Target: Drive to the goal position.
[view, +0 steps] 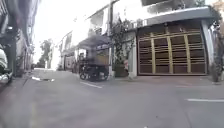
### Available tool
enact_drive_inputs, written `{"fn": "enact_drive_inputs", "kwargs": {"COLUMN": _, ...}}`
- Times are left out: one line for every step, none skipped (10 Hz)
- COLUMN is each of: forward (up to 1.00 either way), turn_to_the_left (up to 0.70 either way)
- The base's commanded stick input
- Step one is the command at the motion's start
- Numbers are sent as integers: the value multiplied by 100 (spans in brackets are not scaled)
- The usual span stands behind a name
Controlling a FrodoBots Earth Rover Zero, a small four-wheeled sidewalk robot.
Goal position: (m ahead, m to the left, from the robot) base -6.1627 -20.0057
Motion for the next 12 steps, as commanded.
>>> {"fn": "enact_drive_inputs", "kwargs": {"forward": 0, "turn_to_the_left": -100}}
{"fn": "enact_drive_inputs", "kwargs": {"forward": 0, "turn_to_the_left": -100}}
{"fn": "enact_drive_inputs", "kwargs": {"forward": 0, "turn_to_the_left": -100}}
{"fn": "enact_drive_inputs", "kwargs": {"forward": 0, "turn_to_the_left": -100}}
{"fn": "enact_drive_inputs", "kwargs": {"forward": 0, "turn_to_the_left": -100}}
{"fn": "enact_drive_inputs", "kwargs": {"forward": 0, "turn_to_the_left": -100}}
{"fn": "enact_drive_inputs", "kwargs": {"forward": 0, "turn_to_the_left": -100}}
{"fn": "enact_drive_inputs", "kwargs": {"forward": 0, "turn_to_the_left": -100}}
{"fn": "enact_drive_inputs", "kwargs": {"forward": 0, "turn_to_the_left": -100}}
{"fn": "enact_drive_inputs", "kwargs": {"forward": 0, "turn_to_the_left": -100}}
{"fn": "enact_drive_inputs", "kwargs": {"forward": 0, "turn_to_the_left": -100}}
{"fn": "enact_drive_inputs", "kwargs": {"forward": 0, "turn_to_the_left": -100}}
